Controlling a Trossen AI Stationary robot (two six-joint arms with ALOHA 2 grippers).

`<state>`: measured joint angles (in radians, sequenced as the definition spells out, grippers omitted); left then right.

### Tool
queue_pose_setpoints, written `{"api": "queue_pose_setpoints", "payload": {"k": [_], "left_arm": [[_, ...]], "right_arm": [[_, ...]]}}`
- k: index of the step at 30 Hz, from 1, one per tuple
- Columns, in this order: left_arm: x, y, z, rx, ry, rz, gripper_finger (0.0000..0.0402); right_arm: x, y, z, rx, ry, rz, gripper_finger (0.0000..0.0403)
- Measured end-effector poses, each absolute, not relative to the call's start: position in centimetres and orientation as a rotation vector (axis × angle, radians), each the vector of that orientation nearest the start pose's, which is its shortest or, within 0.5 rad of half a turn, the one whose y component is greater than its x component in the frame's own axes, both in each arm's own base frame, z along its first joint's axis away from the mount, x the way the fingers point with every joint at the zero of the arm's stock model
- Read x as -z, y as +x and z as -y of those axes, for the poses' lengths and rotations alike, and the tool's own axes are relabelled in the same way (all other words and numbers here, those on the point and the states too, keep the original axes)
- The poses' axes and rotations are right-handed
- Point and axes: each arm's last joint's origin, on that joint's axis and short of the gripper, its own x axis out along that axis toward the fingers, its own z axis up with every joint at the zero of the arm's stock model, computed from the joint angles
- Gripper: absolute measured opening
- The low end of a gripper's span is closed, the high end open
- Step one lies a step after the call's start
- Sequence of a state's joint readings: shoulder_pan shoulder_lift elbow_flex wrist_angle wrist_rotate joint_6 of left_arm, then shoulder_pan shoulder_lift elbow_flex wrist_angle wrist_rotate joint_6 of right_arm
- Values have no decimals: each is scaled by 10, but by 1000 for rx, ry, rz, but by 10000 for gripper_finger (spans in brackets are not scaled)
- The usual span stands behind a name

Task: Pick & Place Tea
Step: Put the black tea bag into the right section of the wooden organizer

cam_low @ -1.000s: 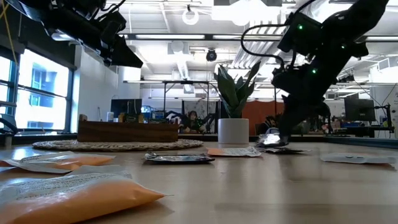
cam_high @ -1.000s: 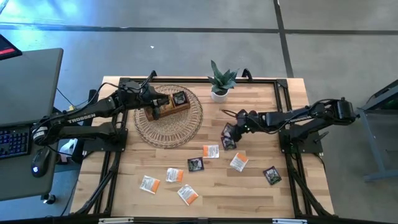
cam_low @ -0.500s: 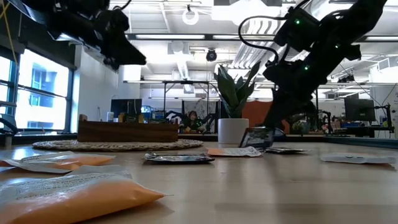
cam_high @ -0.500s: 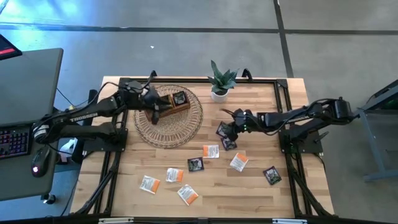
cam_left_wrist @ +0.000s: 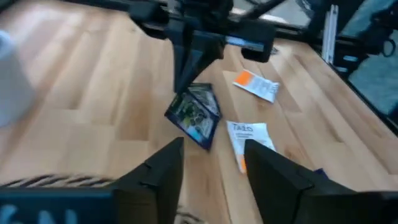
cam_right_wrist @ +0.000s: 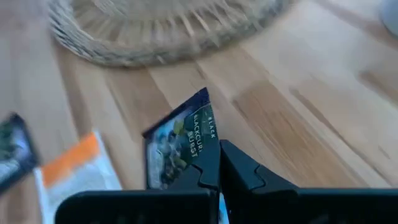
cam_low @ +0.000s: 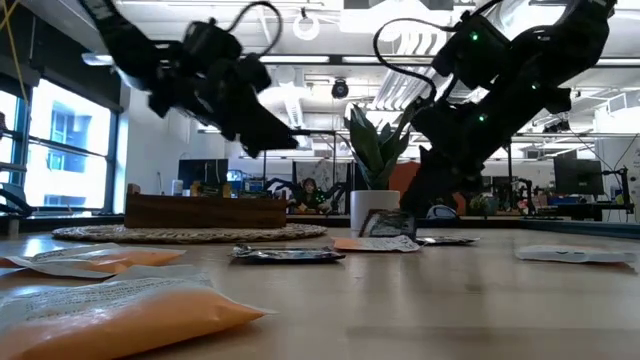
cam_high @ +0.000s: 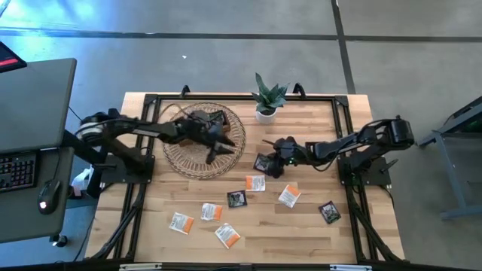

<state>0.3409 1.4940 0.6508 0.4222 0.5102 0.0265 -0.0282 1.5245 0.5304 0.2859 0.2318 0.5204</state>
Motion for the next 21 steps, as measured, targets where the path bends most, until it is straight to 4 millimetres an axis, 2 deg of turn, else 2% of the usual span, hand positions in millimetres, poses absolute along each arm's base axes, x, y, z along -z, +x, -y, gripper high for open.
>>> {"api": "queue_pose_setpoints", "payload": {"k": [4, 9, 14, 18, 21], "left_arm": [[-181, 313, -90, 140, -154, -408, 200], [-174, 346, -100, 161, -234, -494, 204], [-172, 366, -99, 264, -228, -581, 205], [-173, 381, -88, 301, -169, -588, 205], [-170, 384, -80, 317, -166, -611, 205]], "right_arm": [[-137, 273, 10, 370, 393, -529, 0], [-139, 276, 4, 335, 364, -500, 0], [-139, 276, 2, 340, 333, -498, 0], [-140, 276, 2, 336, 323, -489, 0], [-140, 277, 2, 330, 301, -488, 0]]}}
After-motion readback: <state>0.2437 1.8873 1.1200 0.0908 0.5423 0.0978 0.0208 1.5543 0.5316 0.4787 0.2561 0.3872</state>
